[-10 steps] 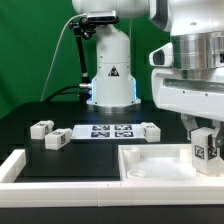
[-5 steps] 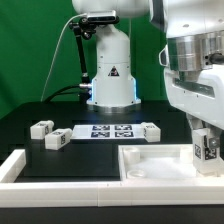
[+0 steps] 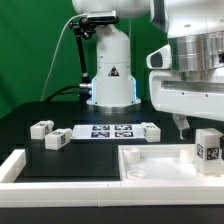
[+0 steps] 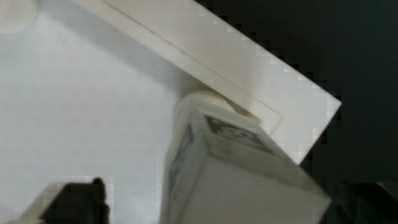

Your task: Assemble one leg

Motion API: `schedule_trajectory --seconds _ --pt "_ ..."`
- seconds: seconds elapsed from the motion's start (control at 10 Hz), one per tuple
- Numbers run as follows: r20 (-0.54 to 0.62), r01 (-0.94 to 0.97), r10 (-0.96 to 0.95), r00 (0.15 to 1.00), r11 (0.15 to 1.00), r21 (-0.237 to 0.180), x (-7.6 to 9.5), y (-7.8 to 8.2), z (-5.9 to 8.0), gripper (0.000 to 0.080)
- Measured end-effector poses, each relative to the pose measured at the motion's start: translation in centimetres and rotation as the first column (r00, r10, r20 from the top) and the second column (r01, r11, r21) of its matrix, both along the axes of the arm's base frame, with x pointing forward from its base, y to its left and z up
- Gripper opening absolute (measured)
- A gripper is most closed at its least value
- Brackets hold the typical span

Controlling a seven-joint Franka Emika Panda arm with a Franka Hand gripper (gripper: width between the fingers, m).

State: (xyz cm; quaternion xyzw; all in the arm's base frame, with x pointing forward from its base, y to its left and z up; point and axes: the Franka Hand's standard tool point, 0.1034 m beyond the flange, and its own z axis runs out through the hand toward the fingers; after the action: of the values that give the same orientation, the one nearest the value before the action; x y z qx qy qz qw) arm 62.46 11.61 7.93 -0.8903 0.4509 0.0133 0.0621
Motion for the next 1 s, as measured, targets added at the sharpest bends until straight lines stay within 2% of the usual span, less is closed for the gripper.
schedule_trajectory --seconds 0.3,0.5,0.7,0.9,1.0 --pt "0.037 -0.377 0.378 0.925 0.925 -0.041 0.10 0.21 0.02 0.0649" --pt "0.033 -0.597 0.601 0.799 0.798 -0.086 0.11 0.32 0.00 0.0649" --pt "0.018 -0.721 0.725 0.689 0.687 -0.089 0.43 0.34 -0.13 0.0649" --pt "0.019 -0.835 0.841 0.540 0.539 -0.109 0.57 0.11 -0.16 0.0649" --pt "0.020 -0.852 0.859 0.512 0.511 -0.111 0.58 0.08 -0.16 0.0526"
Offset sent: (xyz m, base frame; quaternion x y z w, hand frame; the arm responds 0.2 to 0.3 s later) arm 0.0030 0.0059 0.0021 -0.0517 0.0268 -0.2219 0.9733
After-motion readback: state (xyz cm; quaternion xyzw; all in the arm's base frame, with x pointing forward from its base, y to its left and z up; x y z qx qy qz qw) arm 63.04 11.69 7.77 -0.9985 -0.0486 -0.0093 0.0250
